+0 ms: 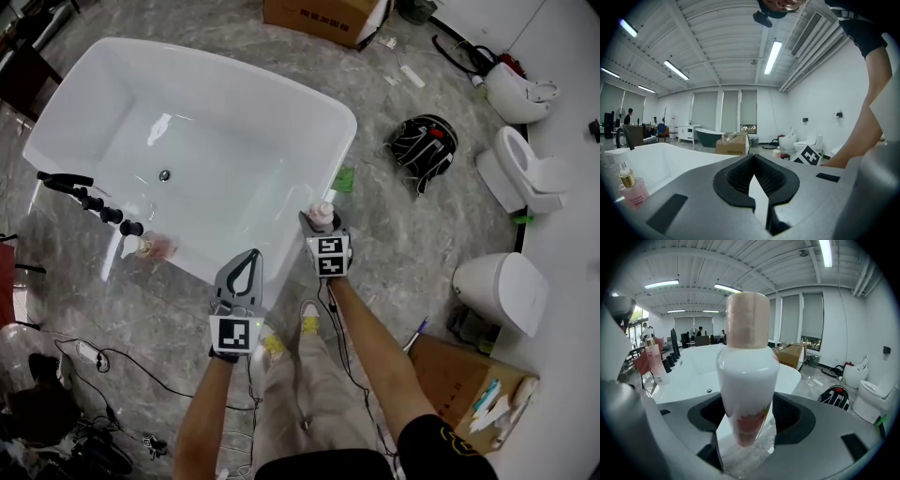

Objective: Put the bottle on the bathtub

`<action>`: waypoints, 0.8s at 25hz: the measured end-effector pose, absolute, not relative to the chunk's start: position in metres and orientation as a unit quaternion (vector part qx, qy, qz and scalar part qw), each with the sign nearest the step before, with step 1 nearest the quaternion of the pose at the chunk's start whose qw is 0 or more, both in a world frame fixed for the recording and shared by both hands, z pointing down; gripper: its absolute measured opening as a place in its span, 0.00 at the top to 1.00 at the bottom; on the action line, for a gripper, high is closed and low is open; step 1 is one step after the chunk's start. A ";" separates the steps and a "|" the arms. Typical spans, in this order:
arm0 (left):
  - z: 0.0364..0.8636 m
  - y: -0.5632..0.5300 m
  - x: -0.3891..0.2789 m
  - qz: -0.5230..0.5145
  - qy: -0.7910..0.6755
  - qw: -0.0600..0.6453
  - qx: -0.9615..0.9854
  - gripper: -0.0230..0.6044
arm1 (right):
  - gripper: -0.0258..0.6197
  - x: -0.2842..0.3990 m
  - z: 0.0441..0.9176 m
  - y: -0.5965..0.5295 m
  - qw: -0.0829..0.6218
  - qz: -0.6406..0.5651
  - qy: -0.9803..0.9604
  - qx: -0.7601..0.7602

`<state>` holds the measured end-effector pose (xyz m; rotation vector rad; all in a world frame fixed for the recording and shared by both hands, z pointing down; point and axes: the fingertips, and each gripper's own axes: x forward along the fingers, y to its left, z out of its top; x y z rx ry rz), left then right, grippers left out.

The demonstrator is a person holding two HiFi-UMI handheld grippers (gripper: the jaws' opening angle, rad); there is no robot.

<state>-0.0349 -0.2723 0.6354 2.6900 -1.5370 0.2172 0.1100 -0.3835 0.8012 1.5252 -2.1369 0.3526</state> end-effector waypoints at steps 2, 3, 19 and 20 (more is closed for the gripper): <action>0.634 -0.272 -0.035 0.069 -0.495 0.016 0.866 0.93 | 0.48 0.112 0.802 -0.380 0.244 0.132 -0.784 0.556; 0.631 -0.271 -0.035 0.068 -0.495 0.013 0.866 0.93 | 0.47 0.113 0.801 -0.375 0.246 0.136 -0.783 0.554; 0.516 -0.179 -0.055 0.083 -0.479 0.010 0.874 0.93 | 0.51 0.147 0.620 -0.226 0.187 0.166 -0.778 0.576; 0.508 -0.172 -0.056 0.085 -0.477 0.008 0.875 0.93 | 0.53 0.146 0.603 -0.217 0.180 0.159 -0.782 0.576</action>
